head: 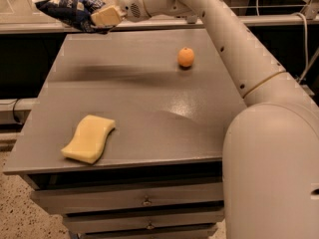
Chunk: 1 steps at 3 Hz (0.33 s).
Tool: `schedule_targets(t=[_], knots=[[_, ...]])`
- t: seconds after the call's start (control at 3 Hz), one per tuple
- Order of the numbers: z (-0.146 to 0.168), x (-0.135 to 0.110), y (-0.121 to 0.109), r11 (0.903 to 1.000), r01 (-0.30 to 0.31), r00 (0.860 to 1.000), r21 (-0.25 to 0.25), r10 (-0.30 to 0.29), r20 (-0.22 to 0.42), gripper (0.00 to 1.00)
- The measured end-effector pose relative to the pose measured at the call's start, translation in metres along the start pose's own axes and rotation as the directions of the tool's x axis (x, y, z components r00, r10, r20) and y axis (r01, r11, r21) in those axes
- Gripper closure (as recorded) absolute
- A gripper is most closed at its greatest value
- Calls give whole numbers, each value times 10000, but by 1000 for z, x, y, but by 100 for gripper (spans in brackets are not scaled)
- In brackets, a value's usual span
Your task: Pick blue chip bag
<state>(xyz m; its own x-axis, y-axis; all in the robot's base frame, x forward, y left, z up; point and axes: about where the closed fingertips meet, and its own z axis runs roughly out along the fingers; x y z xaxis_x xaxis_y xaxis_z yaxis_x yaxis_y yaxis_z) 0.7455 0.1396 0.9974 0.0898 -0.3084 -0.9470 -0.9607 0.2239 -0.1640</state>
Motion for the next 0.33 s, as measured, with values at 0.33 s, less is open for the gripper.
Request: schedule_targets(t=[0.33], knots=[[0, 0, 0, 10000, -2, 10000, -1, 2, -2, 100]])
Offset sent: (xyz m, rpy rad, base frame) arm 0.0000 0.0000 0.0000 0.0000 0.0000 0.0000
